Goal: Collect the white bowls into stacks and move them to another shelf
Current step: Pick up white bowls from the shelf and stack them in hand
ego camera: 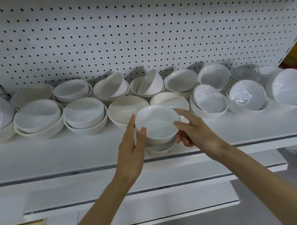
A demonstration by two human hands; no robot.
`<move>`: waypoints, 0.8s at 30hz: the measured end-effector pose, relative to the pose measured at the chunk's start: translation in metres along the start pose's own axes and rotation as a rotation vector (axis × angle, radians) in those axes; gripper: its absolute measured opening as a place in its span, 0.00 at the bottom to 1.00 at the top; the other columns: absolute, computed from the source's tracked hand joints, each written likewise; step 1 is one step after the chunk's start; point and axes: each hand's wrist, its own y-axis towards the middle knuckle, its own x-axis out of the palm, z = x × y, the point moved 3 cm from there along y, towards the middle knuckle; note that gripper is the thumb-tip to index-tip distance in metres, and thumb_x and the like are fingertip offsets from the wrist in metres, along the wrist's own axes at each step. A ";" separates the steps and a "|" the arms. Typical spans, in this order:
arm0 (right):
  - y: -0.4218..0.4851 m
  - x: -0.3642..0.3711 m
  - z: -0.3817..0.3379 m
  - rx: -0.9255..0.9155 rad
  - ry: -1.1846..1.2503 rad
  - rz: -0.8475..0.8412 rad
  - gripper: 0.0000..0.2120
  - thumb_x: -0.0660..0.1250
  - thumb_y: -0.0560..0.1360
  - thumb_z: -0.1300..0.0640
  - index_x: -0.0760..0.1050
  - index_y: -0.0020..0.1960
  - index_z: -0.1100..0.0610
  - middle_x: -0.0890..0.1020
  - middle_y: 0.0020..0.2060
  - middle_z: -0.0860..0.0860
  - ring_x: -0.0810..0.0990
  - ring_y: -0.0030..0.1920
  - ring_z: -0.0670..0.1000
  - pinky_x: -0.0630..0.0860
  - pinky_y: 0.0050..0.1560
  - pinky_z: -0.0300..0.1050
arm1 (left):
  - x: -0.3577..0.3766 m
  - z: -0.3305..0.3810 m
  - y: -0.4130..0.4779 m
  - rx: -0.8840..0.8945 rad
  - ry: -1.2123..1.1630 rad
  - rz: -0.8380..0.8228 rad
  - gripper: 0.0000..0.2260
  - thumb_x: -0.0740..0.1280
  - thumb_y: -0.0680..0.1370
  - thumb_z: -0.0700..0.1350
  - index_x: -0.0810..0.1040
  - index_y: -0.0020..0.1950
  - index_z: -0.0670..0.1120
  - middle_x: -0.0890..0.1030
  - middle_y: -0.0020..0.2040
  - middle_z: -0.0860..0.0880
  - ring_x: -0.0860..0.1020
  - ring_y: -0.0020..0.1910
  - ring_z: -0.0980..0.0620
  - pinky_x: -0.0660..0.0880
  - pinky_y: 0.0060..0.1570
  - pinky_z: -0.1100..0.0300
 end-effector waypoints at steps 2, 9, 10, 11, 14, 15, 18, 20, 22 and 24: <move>-0.001 -0.001 0.000 -0.013 -0.002 -0.004 0.19 0.59 0.80 0.61 0.68 0.70 0.50 0.75 0.27 0.56 0.66 0.26 0.49 0.65 0.26 0.37 | 0.001 -0.001 -0.002 0.005 0.018 -0.005 0.24 0.56 0.80 0.55 0.58 0.76 0.59 0.69 0.68 0.63 0.68 0.65 0.63 0.64 0.53 0.83; -0.006 0.001 0.006 -0.016 -0.015 -0.009 0.18 0.59 0.81 0.60 0.70 0.68 0.49 0.75 0.27 0.56 0.65 0.26 0.48 0.64 0.26 0.38 | 0.003 -0.007 -0.007 0.014 0.051 -0.013 0.24 0.57 0.81 0.53 0.57 0.77 0.56 0.67 0.69 0.61 0.67 0.66 0.61 0.64 0.52 0.84; -0.006 0.001 0.007 -0.013 -0.014 -0.009 0.18 0.60 0.80 0.60 0.70 0.69 0.48 0.75 0.27 0.55 0.65 0.26 0.48 0.64 0.26 0.38 | 0.003 -0.008 -0.007 0.013 0.048 -0.008 0.24 0.57 0.81 0.53 0.57 0.76 0.56 0.67 0.69 0.62 0.67 0.66 0.61 0.64 0.52 0.84; -0.006 0.001 0.008 -0.010 -0.009 -0.009 0.18 0.60 0.80 0.60 0.70 0.68 0.48 0.75 0.27 0.55 0.65 0.26 0.48 0.64 0.26 0.37 | 0.003 -0.008 -0.008 0.011 0.046 -0.005 0.24 0.57 0.81 0.52 0.57 0.76 0.57 0.67 0.68 0.62 0.67 0.65 0.61 0.64 0.52 0.84; -0.008 0.002 0.008 -0.004 0.001 -0.016 0.17 0.60 0.80 0.59 0.70 0.68 0.48 0.75 0.28 0.56 0.65 0.26 0.48 0.64 0.26 0.37 | 0.002 -0.008 -0.010 0.010 0.055 -0.001 0.23 0.57 0.81 0.52 0.57 0.76 0.57 0.68 0.67 0.63 0.69 0.62 0.64 0.63 0.51 0.85; -0.008 0.001 0.008 -0.002 0.002 -0.018 0.17 0.60 0.80 0.59 0.70 0.67 0.47 0.75 0.28 0.56 0.65 0.26 0.47 0.64 0.26 0.37 | 0.002 -0.008 -0.011 0.011 0.058 0.000 0.23 0.57 0.81 0.52 0.57 0.76 0.57 0.68 0.65 0.64 0.69 0.60 0.68 0.63 0.49 0.85; -0.009 0.002 0.010 0.009 0.004 -0.020 0.16 0.61 0.81 0.58 0.71 0.66 0.46 0.75 0.28 0.55 0.65 0.26 0.48 0.65 0.26 0.37 | 0.001 -0.008 -0.012 0.002 0.060 -0.009 0.23 0.58 0.81 0.51 0.58 0.76 0.56 0.69 0.63 0.65 0.67 0.54 0.77 0.63 0.46 0.85; -0.010 0.003 0.011 0.016 0.009 -0.009 0.16 0.61 0.81 0.58 0.71 0.66 0.45 0.75 0.28 0.55 0.64 0.26 0.48 0.65 0.26 0.37 | 0.000 -0.010 -0.011 -0.002 0.049 -0.019 0.24 0.59 0.81 0.52 0.58 0.76 0.56 0.70 0.65 0.61 0.70 0.59 0.69 0.65 0.47 0.84; -0.011 0.004 0.011 0.016 0.000 0.003 0.15 0.61 0.81 0.58 0.71 0.65 0.45 0.75 0.28 0.55 0.64 0.26 0.48 0.65 0.27 0.37 | -0.001 -0.012 -0.010 -0.006 0.039 -0.024 0.25 0.59 0.80 0.53 0.58 0.77 0.55 0.72 0.68 0.57 0.71 0.63 0.59 0.67 0.48 0.83; -0.012 0.004 0.011 0.019 -0.010 0.013 0.15 0.60 0.81 0.57 0.71 0.65 0.44 0.75 0.28 0.55 0.65 0.26 0.48 0.65 0.27 0.38 | -0.001 -0.013 -0.009 -0.011 0.039 -0.029 0.25 0.60 0.80 0.52 0.59 0.76 0.56 0.72 0.67 0.56 0.71 0.64 0.57 0.67 0.46 0.83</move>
